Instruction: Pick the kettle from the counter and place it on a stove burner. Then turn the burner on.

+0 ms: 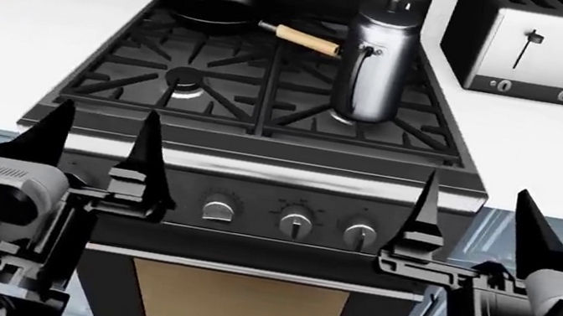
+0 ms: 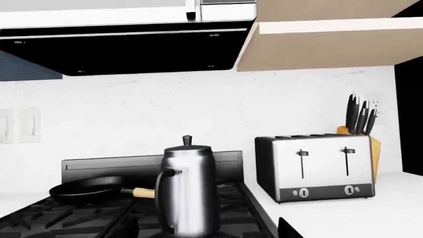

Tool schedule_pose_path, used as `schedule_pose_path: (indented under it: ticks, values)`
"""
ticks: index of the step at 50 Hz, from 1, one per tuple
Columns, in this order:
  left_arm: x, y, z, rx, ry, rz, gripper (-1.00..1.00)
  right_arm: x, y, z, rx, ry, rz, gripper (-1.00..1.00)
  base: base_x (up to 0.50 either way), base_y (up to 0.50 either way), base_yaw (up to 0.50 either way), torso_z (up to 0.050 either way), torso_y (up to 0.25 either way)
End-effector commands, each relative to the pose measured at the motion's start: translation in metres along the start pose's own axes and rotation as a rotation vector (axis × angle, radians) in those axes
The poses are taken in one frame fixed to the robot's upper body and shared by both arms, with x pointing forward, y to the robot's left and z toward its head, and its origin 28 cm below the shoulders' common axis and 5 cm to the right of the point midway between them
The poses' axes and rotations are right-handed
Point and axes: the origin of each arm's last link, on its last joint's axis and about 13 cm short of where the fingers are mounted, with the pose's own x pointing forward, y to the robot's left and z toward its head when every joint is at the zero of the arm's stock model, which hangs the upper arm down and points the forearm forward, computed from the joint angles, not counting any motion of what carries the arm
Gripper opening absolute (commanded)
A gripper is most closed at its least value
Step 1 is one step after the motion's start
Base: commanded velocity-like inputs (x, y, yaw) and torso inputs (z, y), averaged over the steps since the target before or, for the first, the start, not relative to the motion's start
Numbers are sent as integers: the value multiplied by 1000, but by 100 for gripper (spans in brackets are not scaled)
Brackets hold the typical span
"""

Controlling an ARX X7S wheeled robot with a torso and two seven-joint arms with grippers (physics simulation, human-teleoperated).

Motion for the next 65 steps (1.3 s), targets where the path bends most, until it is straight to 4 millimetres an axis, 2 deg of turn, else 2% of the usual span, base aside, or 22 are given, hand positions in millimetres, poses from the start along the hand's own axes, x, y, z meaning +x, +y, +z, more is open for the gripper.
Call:
schedule_pose_path:
  ticks: [1,7,47,55,65]
  values:
    - [7,-2,8,55,-150,54,100,6,-12,-16,-41,69,-29,100,0,0,0,-50,-39]
    - [6,-1,10,72,-209,76,100,5,-15,-21,-55,92,-45,100,0,0,0,-50,-41]
    - [5,-5,11,111,-219,87,100,2,-16,-15,-42,76,-56,100,0,0,0,-50,-44]
    - [6,-5,10,113,-214,94,100,4,-18,-15,-43,115,-70,100,0,0,0,-49,-45]
    - [4,-5,10,96,-226,81,100,9,-19,-19,-66,192,-100,100,0,0,0,0,0]
